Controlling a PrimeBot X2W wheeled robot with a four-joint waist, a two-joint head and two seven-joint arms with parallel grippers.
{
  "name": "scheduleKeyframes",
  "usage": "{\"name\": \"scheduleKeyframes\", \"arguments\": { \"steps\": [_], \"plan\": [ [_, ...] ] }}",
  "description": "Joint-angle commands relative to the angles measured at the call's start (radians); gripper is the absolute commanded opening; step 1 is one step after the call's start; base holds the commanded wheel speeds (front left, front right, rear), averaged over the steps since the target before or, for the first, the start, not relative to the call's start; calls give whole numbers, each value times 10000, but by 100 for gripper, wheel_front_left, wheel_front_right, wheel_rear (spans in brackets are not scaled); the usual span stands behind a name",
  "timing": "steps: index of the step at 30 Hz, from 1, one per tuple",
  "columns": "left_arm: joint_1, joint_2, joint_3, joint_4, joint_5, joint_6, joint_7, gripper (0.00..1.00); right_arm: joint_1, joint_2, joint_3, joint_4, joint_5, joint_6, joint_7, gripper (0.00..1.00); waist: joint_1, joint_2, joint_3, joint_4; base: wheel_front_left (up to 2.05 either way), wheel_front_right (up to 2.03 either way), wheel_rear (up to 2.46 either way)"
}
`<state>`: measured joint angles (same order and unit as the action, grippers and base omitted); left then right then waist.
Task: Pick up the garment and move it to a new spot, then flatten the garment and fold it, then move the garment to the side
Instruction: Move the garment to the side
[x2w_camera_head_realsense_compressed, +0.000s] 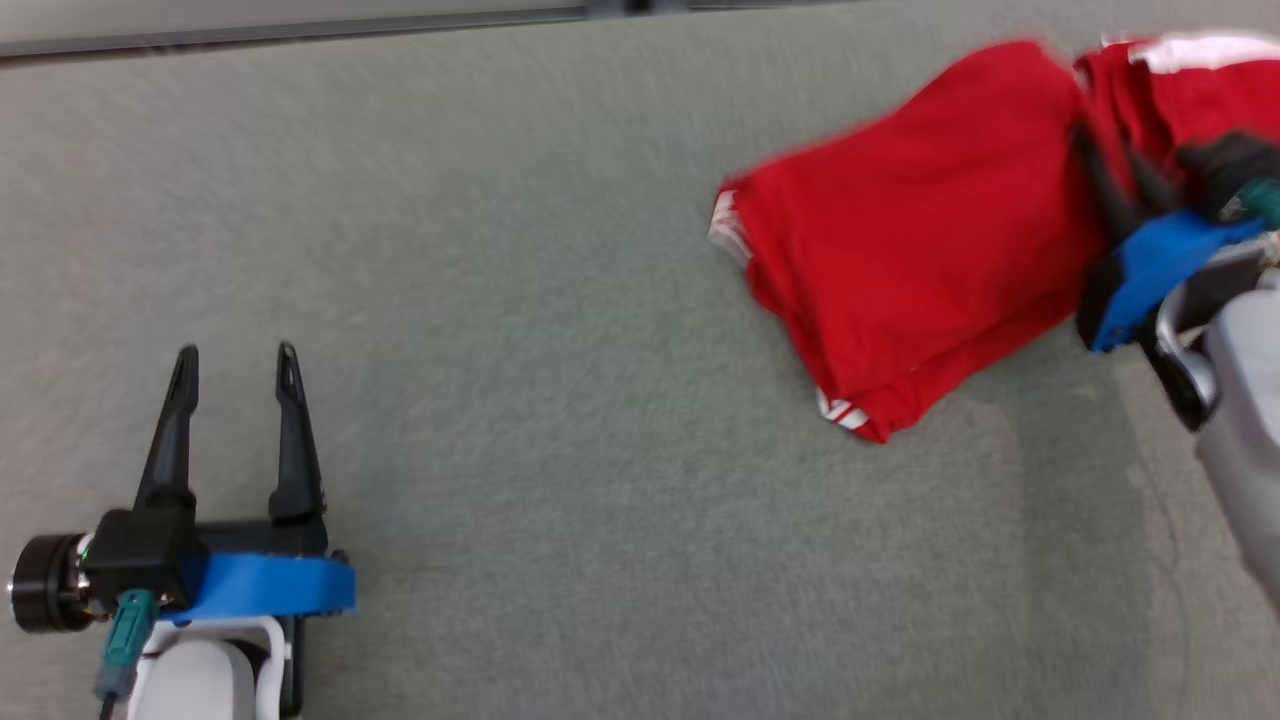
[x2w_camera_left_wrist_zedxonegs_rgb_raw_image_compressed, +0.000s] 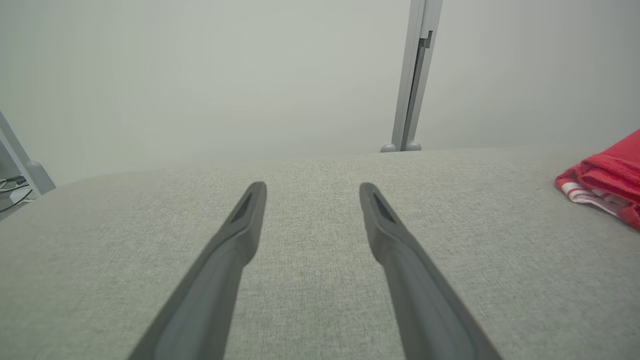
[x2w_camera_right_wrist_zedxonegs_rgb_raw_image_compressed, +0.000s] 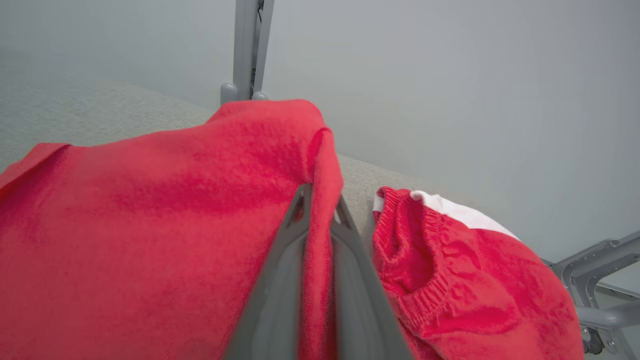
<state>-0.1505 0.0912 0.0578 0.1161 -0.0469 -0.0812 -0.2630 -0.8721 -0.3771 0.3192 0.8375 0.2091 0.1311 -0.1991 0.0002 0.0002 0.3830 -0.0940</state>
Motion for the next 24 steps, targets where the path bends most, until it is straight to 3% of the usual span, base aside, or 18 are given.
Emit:
{"name": "scheduleKeyframes", "arguments": {
  "steps": [1,13,24],
  "plan": [
    [-121,45,56,-91,69,-5,-20,100,-216,-146,-37,-46,78,-5,-5,0,-2,-2,111,-89,0,0,0],
    [-840,960,101,-1299,433,-90,-23,100,-2047,-1776,-802,-257,190,-3,177,0,-2,-2,1909,-1373,0,0,0],
    [-667,1264,120,-2239,512,37,11,100,-2994,-2459,-1323,87,-100,-3,668,0,-2,-2,2624,-1781,0,0,0]
  ]
}}
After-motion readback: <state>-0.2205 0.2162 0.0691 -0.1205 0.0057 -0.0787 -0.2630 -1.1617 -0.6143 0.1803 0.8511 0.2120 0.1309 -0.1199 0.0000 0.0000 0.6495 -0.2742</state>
